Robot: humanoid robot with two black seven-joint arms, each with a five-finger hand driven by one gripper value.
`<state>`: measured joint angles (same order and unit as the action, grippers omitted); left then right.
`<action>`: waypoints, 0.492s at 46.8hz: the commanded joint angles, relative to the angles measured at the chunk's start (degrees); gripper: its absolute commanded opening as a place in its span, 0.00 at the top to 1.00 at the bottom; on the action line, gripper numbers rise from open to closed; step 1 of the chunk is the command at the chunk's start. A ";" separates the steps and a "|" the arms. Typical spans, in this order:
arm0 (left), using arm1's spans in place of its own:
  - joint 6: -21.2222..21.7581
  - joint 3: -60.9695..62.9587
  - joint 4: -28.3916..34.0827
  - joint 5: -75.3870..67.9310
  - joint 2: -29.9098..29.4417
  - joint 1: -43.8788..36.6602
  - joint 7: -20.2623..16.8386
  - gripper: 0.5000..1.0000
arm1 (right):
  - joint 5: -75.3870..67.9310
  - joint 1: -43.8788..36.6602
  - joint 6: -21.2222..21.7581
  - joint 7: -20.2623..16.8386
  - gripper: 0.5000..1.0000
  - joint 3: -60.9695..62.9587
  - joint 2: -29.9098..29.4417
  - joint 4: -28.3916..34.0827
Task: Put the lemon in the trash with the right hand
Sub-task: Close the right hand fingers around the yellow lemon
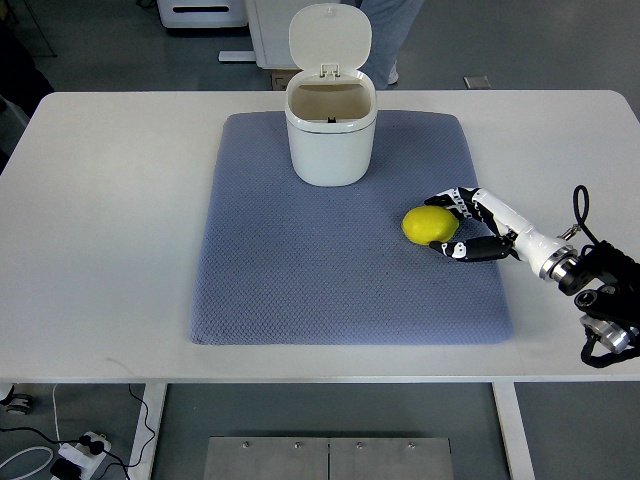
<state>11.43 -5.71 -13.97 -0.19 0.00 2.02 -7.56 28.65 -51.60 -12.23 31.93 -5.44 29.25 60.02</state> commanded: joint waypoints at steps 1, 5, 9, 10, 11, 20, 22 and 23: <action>0.00 0.00 0.00 -0.07 0.00 0.00 0.00 0.00 | 0.00 -0.08 0.02 0.06 0.70 -0.01 -0.34 0.01; 0.00 0.00 0.00 -0.07 0.00 0.00 0.00 0.00 | 0.00 -0.08 0.10 0.15 0.79 -0.01 -0.42 0.01; 0.00 0.00 0.00 -0.07 0.00 0.00 0.00 0.00 | 0.00 -0.17 0.02 0.23 0.91 -0.01 -0.42 0.10; 0.00 0.00 0.00 0.01 0.00 0.00 0.00 0.00 | 0.00 -0.17 0.10 0.23 0.94 -0.01 -0.42 0.10; 0.00 0.00 0.00 0.02 0.00 0.00 0.00 0.00 | 0.00 -0.26 0.02 0.23 0.97 -0.01 -0.42 0.10; 0.00 0.00 0.00 0.02 0.00 0.00 0.00 0.00 | -0.08 -0.52 0.10 0.23 1.00 -0.01 -0.34 0.19; 0.00 0.00 0.00 0.01 0.00 0.00 0.00 0.00 | -0.17 -0.52 0.02 0.23 1.00 -0.01 -0.34 0.19; 0.00 0.00 0.00 0.02 0.00 0.00 0.00 0.00 | -0.17 -0.52 0.02 0.23 1.00 -0.01 -0.34 0.19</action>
<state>11.43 -5.71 -13.97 -0.23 0.00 2.02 -7.56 28.59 -52.13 -12.18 32.17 -5.45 28.86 60.21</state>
